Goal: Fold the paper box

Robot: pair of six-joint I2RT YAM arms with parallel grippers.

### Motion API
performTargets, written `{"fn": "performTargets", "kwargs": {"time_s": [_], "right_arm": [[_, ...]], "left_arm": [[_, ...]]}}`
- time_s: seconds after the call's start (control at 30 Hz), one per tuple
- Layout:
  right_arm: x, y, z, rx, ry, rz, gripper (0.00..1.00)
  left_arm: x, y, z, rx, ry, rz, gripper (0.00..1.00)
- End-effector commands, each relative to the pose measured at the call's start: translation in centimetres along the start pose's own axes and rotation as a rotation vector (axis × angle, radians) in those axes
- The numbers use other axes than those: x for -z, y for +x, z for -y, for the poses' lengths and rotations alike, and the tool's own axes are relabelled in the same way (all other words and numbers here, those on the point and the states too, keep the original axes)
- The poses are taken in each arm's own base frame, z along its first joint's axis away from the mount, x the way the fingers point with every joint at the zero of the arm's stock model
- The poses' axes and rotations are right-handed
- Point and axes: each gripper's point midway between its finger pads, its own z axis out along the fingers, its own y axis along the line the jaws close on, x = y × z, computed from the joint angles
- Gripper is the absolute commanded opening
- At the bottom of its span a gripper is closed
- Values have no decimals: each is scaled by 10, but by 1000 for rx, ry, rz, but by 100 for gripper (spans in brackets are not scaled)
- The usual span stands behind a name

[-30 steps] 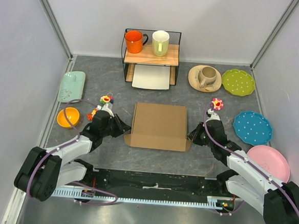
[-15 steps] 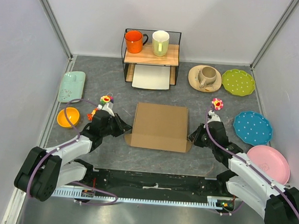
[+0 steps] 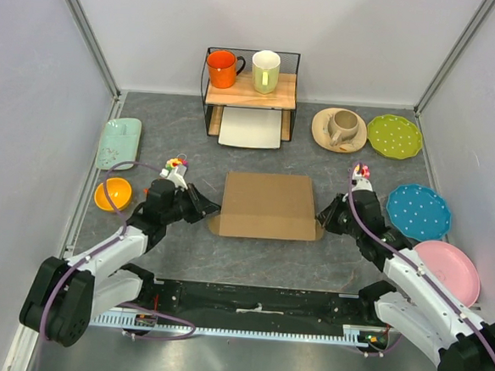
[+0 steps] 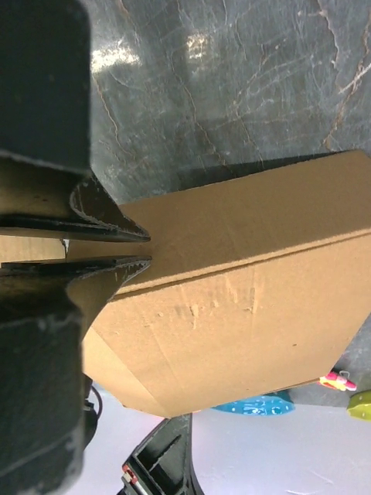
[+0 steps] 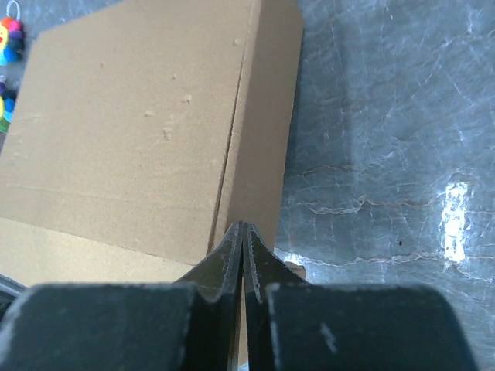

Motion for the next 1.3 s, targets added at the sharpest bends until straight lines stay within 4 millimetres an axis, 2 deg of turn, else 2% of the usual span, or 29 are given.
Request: {"fn": "performTargets", "kwargs": {"time_s": [0.0,0.23,0.53,0.7,0.83,0.9,1.17,1.27], "right_arm": [[23,-40,-65,2,-219,71,6],[37,-63,-79,-6,-219,114,10],[41,-74,-88,-31,-215,110,10],[31,-77,-84,-57,-169,100,10],[25,-87,-85,-83,-117,88,11],[16,-85,-84,-82,-91,55,12],[-5,-86,-77,-91,4,-11,14],[-13,-88,-76,-79,29,-34,15]], "left_arm": [[16,6,67,2,223,-124,20],[25,-9,95,-13,240,-137,21],[35,-25,124,-20,275,-138,22],[31,-34,124,-13,246,-128,22],[26,-42,126,17,231,-133,22],[24,-44,126,27,217,-140,22],[11,-45,109,128,149,-188,21],[9,-50,110,144,143,-190,21]]}}
